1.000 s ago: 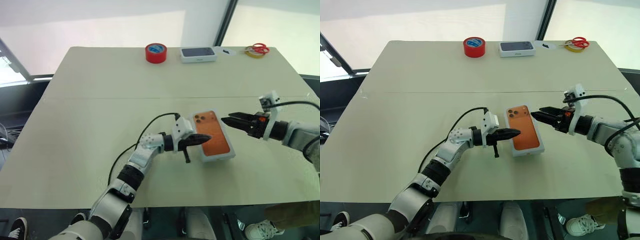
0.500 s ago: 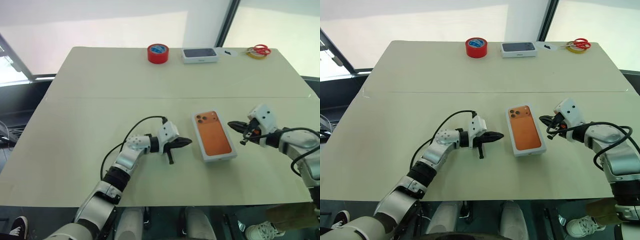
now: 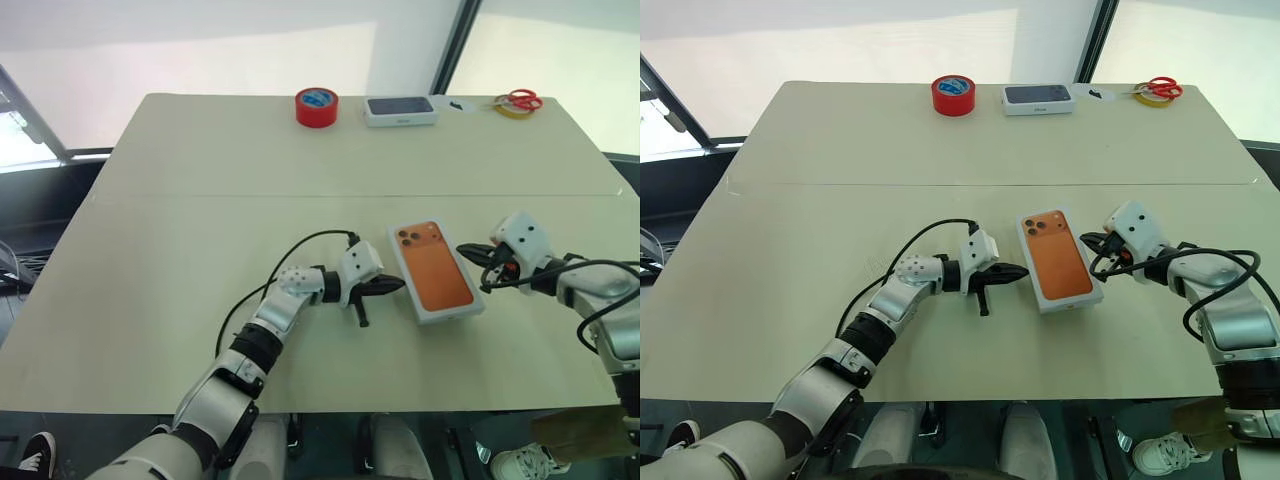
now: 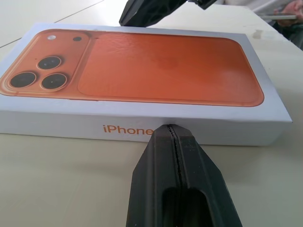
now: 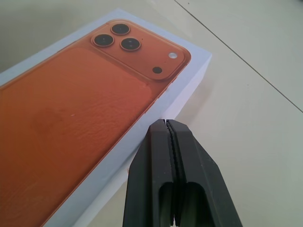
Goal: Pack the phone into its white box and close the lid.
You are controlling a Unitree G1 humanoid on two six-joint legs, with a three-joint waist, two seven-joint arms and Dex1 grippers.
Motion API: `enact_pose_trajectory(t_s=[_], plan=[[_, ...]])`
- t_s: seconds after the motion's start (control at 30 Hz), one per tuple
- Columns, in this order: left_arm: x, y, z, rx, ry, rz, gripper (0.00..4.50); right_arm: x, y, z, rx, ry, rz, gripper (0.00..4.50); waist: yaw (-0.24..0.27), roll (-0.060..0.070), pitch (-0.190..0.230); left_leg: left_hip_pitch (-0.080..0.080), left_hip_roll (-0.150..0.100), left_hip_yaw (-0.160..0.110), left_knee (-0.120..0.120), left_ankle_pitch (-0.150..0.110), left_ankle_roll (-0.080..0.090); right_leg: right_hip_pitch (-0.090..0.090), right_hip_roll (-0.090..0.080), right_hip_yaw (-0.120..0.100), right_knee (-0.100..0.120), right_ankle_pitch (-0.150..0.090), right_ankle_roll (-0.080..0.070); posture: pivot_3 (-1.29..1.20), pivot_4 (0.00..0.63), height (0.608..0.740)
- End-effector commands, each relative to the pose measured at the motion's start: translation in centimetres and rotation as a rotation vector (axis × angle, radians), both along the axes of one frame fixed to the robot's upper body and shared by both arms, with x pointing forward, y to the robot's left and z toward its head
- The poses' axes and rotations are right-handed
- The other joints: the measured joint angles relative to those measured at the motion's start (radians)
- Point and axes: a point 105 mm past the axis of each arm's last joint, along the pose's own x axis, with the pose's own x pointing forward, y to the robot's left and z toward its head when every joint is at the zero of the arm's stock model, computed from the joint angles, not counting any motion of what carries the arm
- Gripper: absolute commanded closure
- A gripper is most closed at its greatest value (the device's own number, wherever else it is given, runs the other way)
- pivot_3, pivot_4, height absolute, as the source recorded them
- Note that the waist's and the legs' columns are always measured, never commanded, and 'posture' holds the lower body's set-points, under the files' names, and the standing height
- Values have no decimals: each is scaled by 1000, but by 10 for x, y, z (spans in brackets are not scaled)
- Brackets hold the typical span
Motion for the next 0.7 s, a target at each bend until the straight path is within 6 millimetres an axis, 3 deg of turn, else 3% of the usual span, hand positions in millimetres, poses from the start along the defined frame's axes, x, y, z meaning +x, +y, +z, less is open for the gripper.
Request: enact_pose_trajectory(t_s=[0.03, 0.37, 0.47, 0.6, 0.7], plan=[[0, -11, 27, -76, -50, -22, 4500, -1, 1, 0, -40, -21, 20, 4471, 0, 0, 0, 0, 0, 0, 0, 0, 0, 0, 0, 0, 0, 0, 0, 0, 150, 740], [-3, -10, 17, -49, -59, -23, 4500, -1, 4, -3, -73, -22, 44, 4471, -1, 0, 0, 0, 0, 0, 0, 0, 0, 2, 1, 0, 0, 0, 0, 0, 150, 740], [0, -7, 25, -88, -53, -8, 4500, 0, 3, 5, -60, -42, 48, 4471, -1, 0, 0, 0, 0, 0, 0, 0, 0, 2, 2, 0, 0, 0, 0, 0, 150, 740], [7, -15, 52, -181, -43, 15, 4500, -1, 10, 26, 75, -80, 82, 4471, 0, 0, 0, 0, 0, 0, 1, 0, 0, 2, 2, 0, 1, 0, 1, 0, 150, 740], [15, -25, 60, -184, -70, 58, 4500, -13, 19, 17, 57, -24, 158, 4471, 4, 0, 0, 0, 0, -1, 2, 0, 1, 4, 2, -1, 1, 1, 1, 0, 150, 740]])
